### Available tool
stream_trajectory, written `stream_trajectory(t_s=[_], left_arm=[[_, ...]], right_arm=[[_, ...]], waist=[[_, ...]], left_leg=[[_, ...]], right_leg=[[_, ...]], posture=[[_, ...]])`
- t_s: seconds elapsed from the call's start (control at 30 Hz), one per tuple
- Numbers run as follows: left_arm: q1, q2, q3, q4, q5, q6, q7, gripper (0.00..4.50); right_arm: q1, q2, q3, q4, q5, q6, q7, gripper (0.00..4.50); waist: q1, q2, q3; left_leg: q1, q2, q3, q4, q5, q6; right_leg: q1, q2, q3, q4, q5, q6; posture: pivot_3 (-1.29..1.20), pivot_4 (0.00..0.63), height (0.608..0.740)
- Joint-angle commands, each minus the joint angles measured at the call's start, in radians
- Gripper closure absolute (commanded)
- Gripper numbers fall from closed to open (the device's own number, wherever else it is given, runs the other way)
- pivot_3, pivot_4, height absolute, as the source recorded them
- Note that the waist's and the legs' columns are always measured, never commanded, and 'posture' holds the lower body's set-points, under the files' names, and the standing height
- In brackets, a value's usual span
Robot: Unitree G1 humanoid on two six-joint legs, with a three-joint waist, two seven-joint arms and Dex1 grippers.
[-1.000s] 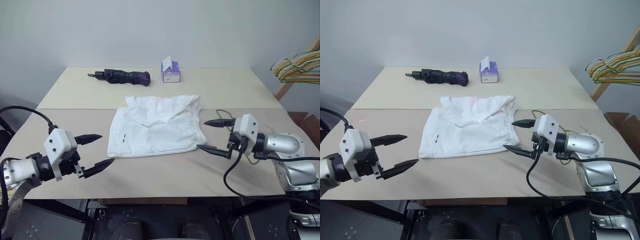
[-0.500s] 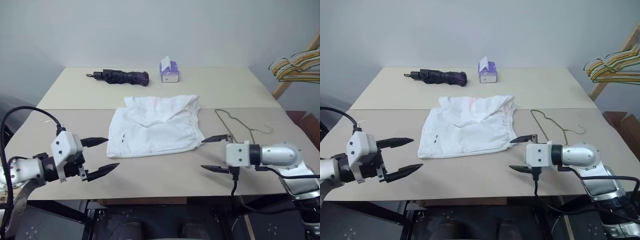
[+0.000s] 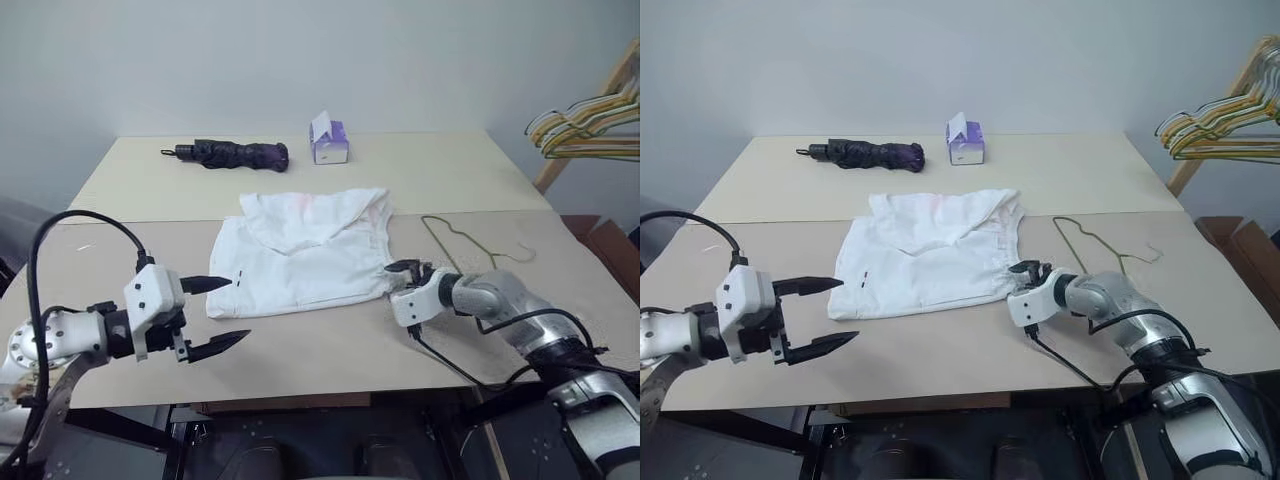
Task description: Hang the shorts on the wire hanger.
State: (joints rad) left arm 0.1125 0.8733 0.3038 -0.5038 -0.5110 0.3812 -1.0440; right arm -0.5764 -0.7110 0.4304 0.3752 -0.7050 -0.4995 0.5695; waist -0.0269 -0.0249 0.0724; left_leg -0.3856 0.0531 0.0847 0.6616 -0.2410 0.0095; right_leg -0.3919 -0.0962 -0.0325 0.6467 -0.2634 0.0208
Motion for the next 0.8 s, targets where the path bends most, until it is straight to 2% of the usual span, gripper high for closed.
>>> stream_trajectory(t_s=[0.03, 0.23, 0.27, 0.57, 0.8], left_arm=[[-0.023, 0.018, -0.001, 0.004, 0.008, -0.024, -0.010, 0.00], [-0.027, 0.029, -0.030, 0.027, 0.046, -0.058, -0.023, 0.00], [-0.030, 0.031, -0.042, 0.036, 0.069, -0.071, -0.018, 0.00], [-0.044, 0.119, -0.234, 0.215, 0.505, -0.303, 0.098, 0.00], [-0.168, 0.106, -0.421, 0.386, 0.770, -0.381, 0.184, 0.00]], right_arm=[[-0.058, 0.002, 0.037, 0.089, -0.098, 0.004, -0.086, 2.24], [-0.109, 0.018, 0.069, 0.147, -0.125, -0.004, -0.127, 4.37], [-0.108, 0.020, 0.069, 0.140, -0.116, -0.009, -0.125, 4.47], [-0.041, 0.012, 0.020, -0.055, 0.000, 0.038, -0.009, 4.47], [-0.035, 0.006, 0.011, -0.094, 0.013, 0.059, 0.002, 4.47]], waist=[[-0.005, 0.000, 0.000], [-0.014, 0.000, 0.000], [-0.015, 0.000, 0.000], [-0.019, 0.000, 0.000], [-0.014, 0.001, -0.001]], left_leg=[[0.000, 0.000, 0.000, 0.000, 0.000, 0.000], [0.000, 0.000, 0.000, 0.000, 0.000, 0.000], [0.000, 0.000, 0.000, 0.000, 0.000, 0.000], [-0.001, 0.000, 0.001, -0.001, 0.000, 0.000], [-0.003, 0.000, 0.005, -0.001, 0.000, 0.000]], right_leg=[[0.000, 0.000, 0.000, 0.000, 0.000, 0.000], [0.000, 0.000, 0.001, 0.000, 0.000, 0.000], [0.000, 0.000, 0.001, 0.000, 0.000, 0.000], [-0.003, 0.000, 0.002, 0.001, 0.000, 0.000], [-0.007, 0.000, 0.005, 0.002, 0.001, 0.000]], posture=[[-0.01, 0.045, 0.740], [-0.03, 0.049, 0.740], [-0.03, 0.049, 0.740], [-0.05, 0.055, 0.740], [-0.07, 0.055, 0.740]])
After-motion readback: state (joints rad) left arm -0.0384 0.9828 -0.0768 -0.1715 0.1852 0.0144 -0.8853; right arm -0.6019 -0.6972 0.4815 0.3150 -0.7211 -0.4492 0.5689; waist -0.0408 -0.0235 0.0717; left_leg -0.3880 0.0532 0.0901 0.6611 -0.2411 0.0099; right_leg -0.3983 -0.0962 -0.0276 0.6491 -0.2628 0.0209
